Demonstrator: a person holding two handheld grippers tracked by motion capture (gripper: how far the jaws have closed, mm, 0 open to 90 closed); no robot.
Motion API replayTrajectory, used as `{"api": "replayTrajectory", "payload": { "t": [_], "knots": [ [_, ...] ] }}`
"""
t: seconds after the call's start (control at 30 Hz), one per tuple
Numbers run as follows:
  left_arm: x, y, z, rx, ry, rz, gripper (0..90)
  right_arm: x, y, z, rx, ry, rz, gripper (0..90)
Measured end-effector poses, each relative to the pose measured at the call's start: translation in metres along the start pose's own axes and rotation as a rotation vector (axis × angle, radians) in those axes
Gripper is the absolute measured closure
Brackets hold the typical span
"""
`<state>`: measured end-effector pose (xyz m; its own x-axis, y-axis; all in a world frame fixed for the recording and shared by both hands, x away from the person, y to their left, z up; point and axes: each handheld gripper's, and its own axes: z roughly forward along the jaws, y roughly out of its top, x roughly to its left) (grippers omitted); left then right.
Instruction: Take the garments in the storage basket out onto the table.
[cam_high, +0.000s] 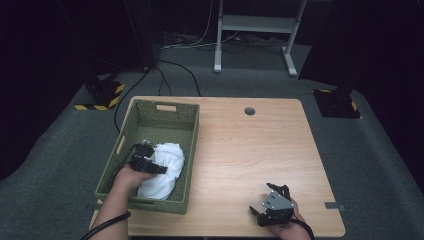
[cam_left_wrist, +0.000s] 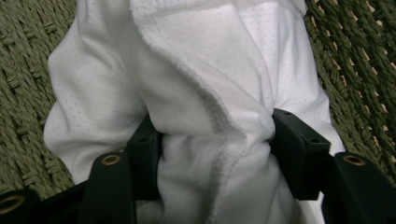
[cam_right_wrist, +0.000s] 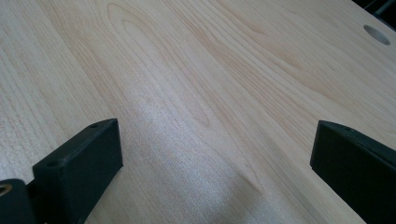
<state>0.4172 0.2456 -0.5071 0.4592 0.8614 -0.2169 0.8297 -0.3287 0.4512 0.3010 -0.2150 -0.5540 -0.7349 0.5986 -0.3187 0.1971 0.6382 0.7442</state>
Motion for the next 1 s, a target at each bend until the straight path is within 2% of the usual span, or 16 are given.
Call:
{"api": "replayTrajectory", "payload": {
  "t": [0.13,0.43,0.63,0.77,0.87,0.9,0.93,1.0],
  "knots": [
    [0.0,0.0,-0.002,-0.009,0.002,-0.017,49.3,0.0,0.0,0.0,-0.001,0.0,0.001,1.8],
    [-0.006,0.001,-0.008,-0.026,0.024,0.022,59.8,0.0,0.0,0.0,-0.002,0.0,0.004,2.0],
    [-0.008,0.001,-0.013,-0.056,0.031,0.038,61.9,0.0,0.0,-0.001,-0.006,0.0,0.006,2.2],
    [-0.007,0.0,-0.018,-0.105,0.033,0.021,62.3,0.0,0.0,-0.001,-0.007,-0.001,0.007,2.3],
    [-0.004,-0.001,-0.024,-0.159,0.036,-0.002,62.6,0.0,0.0,-0.001,-0.006,-0.001,0.008,2.3],
    [-0.004,-0.001,-0.024,-0.159,0.036,-0.002,62.6,0.0,0.0,-0.001,-0.006,-0.001,0.008,2.3],
    [-0.003,-0.001,-0.028,-0.193,0.042,-0.014,62.7,0.0,0.0,-0.001,-0.007,-0.001,0.008,2.3],
    [-0.002,-0.002,-0.032,-0.229,0.044,-0.023,62.6,0.0,0.0,-0.001,-0.007,-0.001,0.008,2.3]
  ]
}}
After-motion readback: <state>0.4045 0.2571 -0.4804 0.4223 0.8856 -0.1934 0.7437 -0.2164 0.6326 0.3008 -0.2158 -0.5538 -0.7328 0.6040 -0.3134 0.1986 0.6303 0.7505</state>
